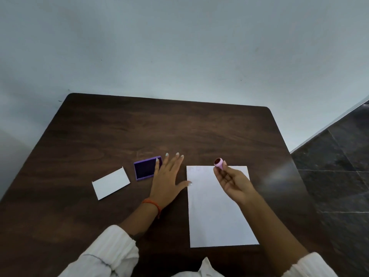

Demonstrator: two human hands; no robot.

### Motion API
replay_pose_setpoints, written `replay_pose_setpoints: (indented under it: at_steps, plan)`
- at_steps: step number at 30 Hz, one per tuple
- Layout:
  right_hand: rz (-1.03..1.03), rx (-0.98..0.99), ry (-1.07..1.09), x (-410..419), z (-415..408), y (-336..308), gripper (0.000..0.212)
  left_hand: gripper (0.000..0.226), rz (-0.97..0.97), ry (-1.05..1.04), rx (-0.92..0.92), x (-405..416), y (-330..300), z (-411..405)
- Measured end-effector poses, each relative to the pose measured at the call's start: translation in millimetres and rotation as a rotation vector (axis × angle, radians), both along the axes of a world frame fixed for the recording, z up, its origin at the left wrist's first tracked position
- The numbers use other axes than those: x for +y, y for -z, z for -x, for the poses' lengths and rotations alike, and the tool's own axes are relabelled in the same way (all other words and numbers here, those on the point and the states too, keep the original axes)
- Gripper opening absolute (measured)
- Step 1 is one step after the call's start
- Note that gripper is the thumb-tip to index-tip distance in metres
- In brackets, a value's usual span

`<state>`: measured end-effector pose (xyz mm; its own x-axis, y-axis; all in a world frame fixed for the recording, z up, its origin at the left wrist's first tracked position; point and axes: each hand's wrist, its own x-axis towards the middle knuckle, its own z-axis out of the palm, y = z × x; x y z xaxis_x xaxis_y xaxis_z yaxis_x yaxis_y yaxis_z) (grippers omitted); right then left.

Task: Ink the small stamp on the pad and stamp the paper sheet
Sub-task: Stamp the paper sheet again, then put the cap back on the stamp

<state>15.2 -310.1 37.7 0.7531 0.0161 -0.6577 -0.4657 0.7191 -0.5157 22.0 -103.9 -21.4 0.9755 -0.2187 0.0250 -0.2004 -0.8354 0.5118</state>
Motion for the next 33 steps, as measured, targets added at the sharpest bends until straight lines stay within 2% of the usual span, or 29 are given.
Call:
replay_pose_setpoints:
  at_steps: [4,6,12,25,29,33]
  plan:
    - [-0.088,0.025,-0.055,13.6,22.2,8.6,0.016,0.074,0.244,-0.144,0.024,26.3,-8.7,22.2]
    - [-0.066,0.033,-0.104,23.9,29.3,14.1,0.015,0.069,0.238,-0.188,0.015,35.5,-7.2,34.7]
    - [0.042,0.034,-0.210,57.9,31.7,30.8,0.013,0.067,0.238,-0.263,0.154,38.8,6.3,53.5]
    - [0.141,0.060,-0.236,75.7,24.3,54.1,0.012,0.049,0.163,-0.321,0.129,26.8,13.3,37.0]
    - [0.162,0.048,-0.252,77.2,24.8,53.7,0.012,0.037,0.186,-0.324,0.131,25.5,10.8,35.3]
    - [0.229,0.013,-0.262,77.5,23.7,47.6,0.011,0.034,0.246,-0.281,0.135,28.5,3.0,35.4]
